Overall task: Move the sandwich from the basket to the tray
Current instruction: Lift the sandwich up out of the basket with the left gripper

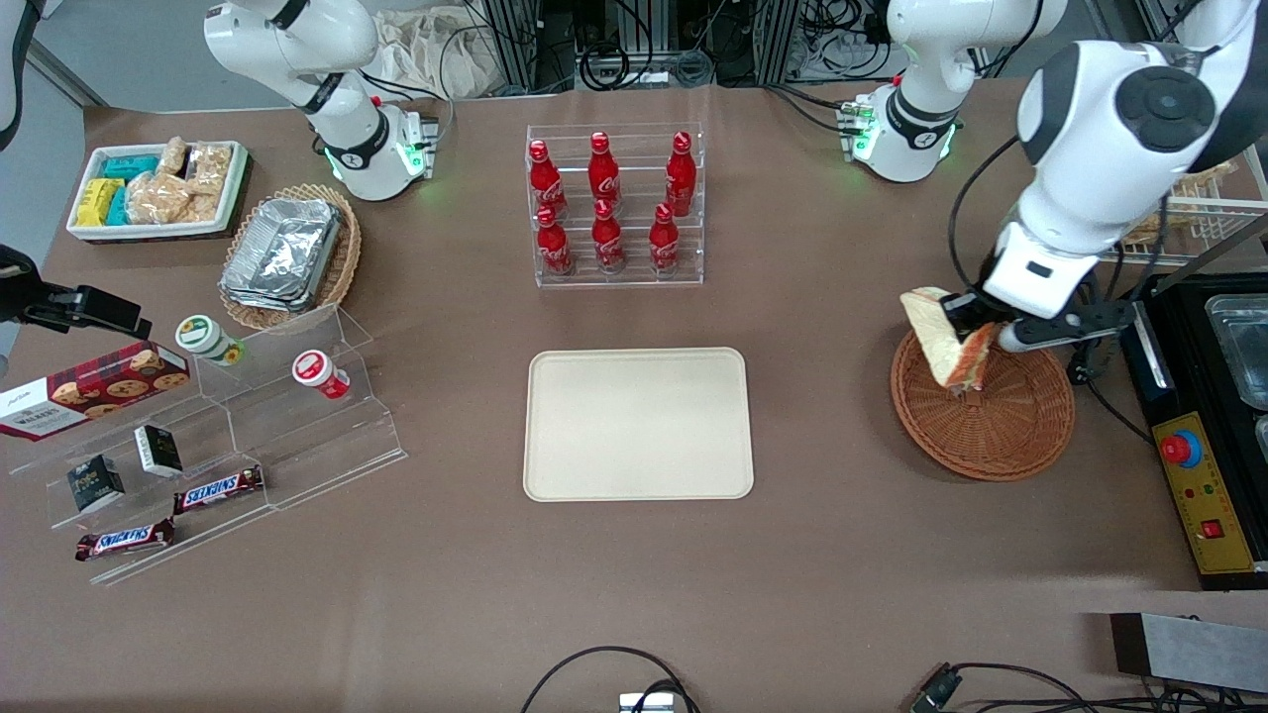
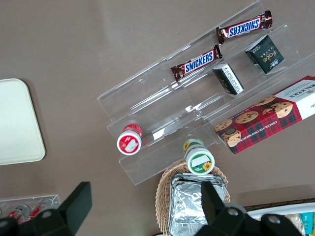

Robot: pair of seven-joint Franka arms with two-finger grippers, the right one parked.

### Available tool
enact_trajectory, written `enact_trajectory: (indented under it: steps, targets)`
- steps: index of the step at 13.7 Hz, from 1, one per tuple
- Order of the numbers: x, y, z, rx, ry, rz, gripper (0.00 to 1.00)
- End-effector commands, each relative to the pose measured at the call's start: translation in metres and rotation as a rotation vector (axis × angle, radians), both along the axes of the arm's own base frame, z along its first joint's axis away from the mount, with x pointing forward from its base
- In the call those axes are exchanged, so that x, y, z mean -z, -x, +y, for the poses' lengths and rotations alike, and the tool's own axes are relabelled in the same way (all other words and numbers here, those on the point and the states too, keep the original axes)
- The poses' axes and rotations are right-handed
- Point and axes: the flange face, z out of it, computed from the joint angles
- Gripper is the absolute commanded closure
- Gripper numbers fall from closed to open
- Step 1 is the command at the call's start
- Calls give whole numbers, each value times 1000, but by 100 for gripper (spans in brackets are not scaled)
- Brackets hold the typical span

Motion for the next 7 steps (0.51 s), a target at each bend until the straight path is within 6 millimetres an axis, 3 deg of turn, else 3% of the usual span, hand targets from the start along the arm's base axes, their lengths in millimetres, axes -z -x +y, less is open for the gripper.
enact_trajectory:
  steps: [1,7]
  targets:
    - [-4,-14,-24,44,-4,8,85]
    - [-12,-40,-105,194,-31,43,84]
